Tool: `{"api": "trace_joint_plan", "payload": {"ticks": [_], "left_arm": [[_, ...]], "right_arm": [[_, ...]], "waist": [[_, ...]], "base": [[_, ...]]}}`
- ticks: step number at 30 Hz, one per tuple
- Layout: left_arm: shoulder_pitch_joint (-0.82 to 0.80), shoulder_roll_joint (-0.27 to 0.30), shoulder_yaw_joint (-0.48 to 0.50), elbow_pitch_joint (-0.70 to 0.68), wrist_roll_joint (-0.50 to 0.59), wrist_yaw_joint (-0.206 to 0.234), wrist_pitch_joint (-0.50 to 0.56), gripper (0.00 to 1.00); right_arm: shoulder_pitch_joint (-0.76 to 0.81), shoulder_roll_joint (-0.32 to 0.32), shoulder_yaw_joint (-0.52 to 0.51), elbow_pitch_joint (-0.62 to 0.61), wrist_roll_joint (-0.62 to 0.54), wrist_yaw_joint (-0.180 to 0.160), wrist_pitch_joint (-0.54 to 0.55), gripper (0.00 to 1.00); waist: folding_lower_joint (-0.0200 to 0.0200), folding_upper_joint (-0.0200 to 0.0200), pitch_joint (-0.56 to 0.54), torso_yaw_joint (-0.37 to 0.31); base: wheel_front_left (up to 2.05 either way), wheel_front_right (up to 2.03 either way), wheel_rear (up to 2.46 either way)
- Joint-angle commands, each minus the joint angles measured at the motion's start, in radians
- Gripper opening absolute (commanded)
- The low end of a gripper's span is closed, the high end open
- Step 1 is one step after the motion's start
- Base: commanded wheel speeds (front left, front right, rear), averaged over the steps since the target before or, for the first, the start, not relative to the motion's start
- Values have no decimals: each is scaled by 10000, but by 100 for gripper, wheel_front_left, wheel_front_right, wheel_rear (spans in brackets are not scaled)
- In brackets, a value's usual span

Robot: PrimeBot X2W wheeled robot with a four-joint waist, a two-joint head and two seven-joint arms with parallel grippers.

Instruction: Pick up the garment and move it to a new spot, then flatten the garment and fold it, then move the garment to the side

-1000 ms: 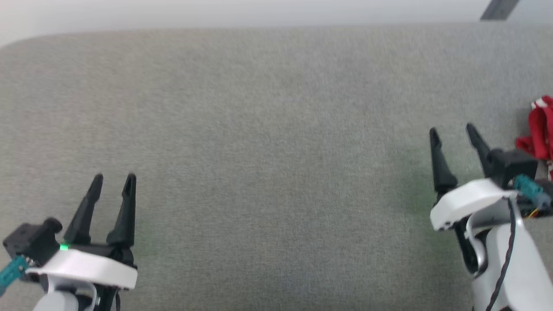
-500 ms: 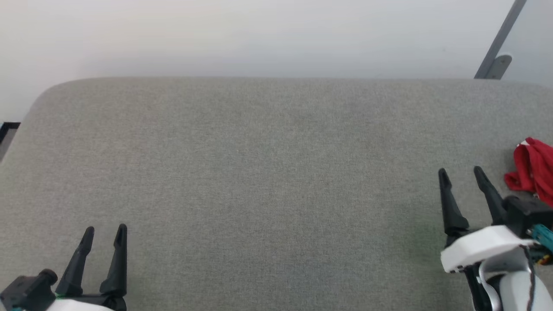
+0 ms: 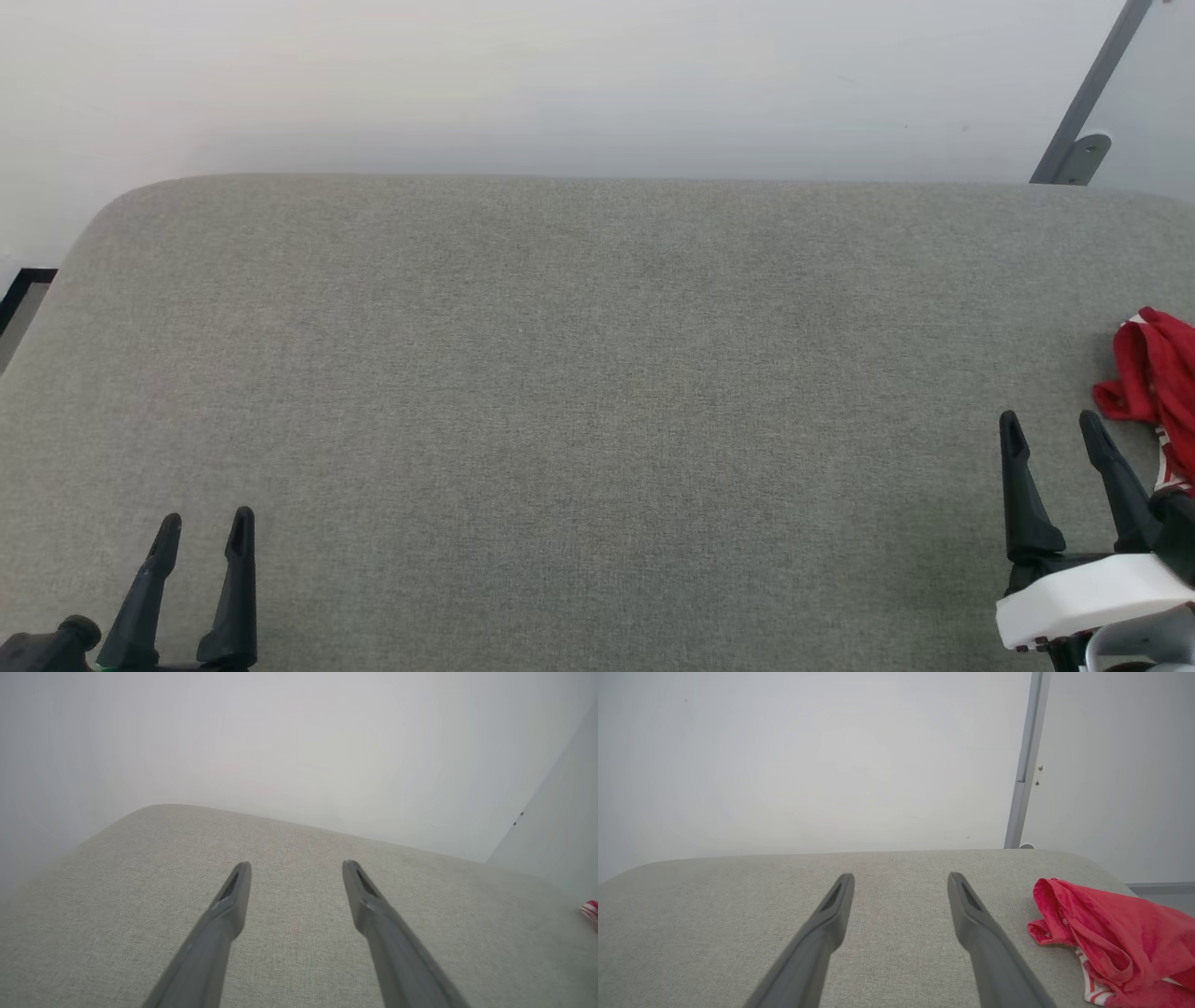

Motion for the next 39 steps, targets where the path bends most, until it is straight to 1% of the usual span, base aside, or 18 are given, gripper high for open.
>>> {"api": "trace_joint_plan", "payload": {"ticks": [1,10,19,20,26,39], "left_arm": [[78,-22,37,-48,71,26,-45,100],[66,-23,13,-92,90,26,-45,100],[42,-13,40,-6,92,26,-45,100],[0,-29,12,-13,42,0,2,0],[0,-369,-145,408,22,-2,27,0],[-515,-709,-37,773,-1866,7,584,0]], "right_arm": [[82,47,-26,-99,46,-19,51,100],[132,177,48,-310,88,-19,152,100],[26,244,74,-208,172,-19,114,100],[43,209,79,-194,100,0,155,0],[181,257,108,279,115,0,176,0],[-122,273,123,741,2470,-2,453,0]], "waist": [[0,-1,3,-11],[0,-1,42,-80],[0,-1,126,-102],[0,-1,131,-103],[0,-1,135,-108],[0,-1,87,-194]], "base": [[0,0,0],[0,0,0],[0,0,0],[0,0,0],[0,0,0],[0,0,0]]}}
